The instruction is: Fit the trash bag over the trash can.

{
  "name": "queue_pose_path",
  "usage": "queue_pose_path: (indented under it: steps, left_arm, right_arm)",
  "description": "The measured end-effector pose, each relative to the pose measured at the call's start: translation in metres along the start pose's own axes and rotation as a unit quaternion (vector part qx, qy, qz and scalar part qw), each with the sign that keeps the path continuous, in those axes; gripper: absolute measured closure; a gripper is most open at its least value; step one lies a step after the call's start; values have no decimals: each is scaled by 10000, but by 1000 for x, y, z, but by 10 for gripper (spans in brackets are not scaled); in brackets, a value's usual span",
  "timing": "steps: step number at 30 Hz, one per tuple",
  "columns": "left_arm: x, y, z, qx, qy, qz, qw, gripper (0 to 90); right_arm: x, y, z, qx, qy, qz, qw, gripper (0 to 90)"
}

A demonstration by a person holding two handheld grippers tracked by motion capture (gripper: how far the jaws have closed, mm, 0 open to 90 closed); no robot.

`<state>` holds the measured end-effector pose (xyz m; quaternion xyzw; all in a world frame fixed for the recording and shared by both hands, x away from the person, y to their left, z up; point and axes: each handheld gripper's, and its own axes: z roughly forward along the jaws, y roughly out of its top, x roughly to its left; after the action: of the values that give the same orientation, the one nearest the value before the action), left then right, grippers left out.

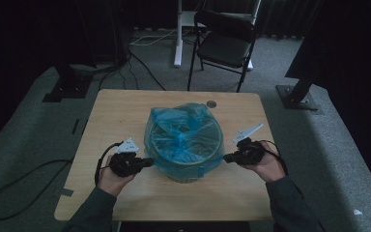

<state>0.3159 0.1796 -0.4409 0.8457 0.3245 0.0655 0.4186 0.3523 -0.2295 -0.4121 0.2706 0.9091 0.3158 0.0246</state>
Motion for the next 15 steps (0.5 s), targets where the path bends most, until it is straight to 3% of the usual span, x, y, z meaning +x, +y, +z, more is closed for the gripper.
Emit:
queue_pose_path:
  steps: [4, 6, 7, 8, 15]
  left_arm:
    - [4, 0, -4, -68, 23, -91, 9999, 876]
    - [6, -1, -8, -139, 68, -82, 9998, 782]
    - [6, -1, -12, -191, 41, -70, 9998, 782]
    - [6, -1, -15, -213, 67, -34, 9997, 744]
    - [11, 0, -34, -479, 240, -115, 9985, 677]
  right_arm:
    - [-1, 0, -2, -41, 1, 8, 10000, 897]
    - [-1, 0, -8, -145, -40, 10, 9999, 822]
    - [-1, 0, -8, -145, -40, 10, 9999, 822]
    - [-3, 0, -14, -309, -138, 59, 9994, 745]
    - [-8, 1, -27, -645, -273, 204, 9973, 699]
